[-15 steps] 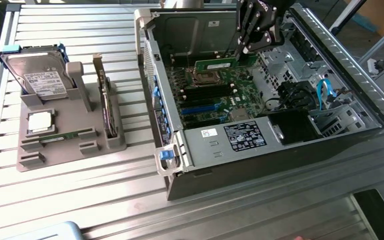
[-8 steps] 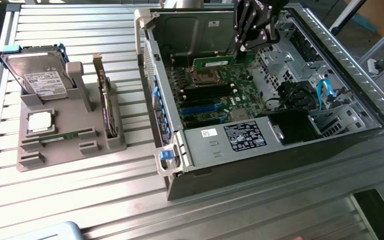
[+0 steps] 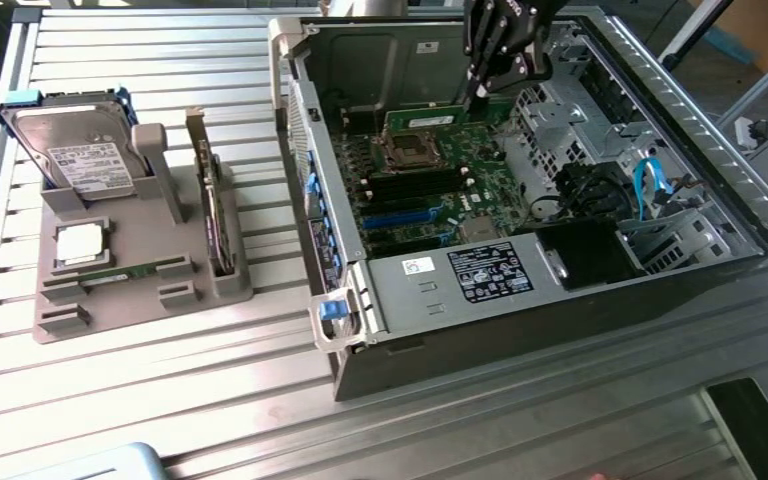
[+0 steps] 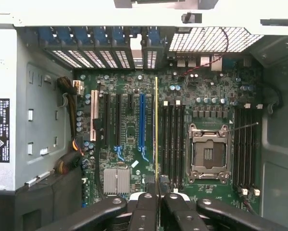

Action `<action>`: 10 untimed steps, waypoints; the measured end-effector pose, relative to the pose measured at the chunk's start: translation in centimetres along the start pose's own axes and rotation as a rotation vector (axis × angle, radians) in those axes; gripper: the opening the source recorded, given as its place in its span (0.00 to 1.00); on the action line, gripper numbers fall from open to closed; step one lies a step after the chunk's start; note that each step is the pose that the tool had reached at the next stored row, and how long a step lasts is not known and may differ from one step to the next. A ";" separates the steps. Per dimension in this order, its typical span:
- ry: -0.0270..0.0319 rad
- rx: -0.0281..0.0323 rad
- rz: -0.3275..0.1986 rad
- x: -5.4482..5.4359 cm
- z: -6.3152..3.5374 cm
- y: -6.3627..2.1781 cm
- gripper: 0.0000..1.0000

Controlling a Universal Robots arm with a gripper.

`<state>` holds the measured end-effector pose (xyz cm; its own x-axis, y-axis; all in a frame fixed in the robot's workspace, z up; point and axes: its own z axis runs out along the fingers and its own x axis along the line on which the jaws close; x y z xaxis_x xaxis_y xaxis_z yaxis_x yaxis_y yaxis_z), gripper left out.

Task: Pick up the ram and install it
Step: 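Insert the ram into the slot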

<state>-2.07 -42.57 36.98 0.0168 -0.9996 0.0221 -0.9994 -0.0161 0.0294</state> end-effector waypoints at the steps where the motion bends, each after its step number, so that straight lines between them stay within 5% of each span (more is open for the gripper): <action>1: -0.0001 0.0000 0.000 -0.1 0.11 -0.09 0.12; 10: 0.0000 0.0000 0.000 -0.3 1.14 -0.84 0.12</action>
<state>-1.26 -42.28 35.80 0.0168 -0.9996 0.0220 -0.9994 -0.0161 0.0294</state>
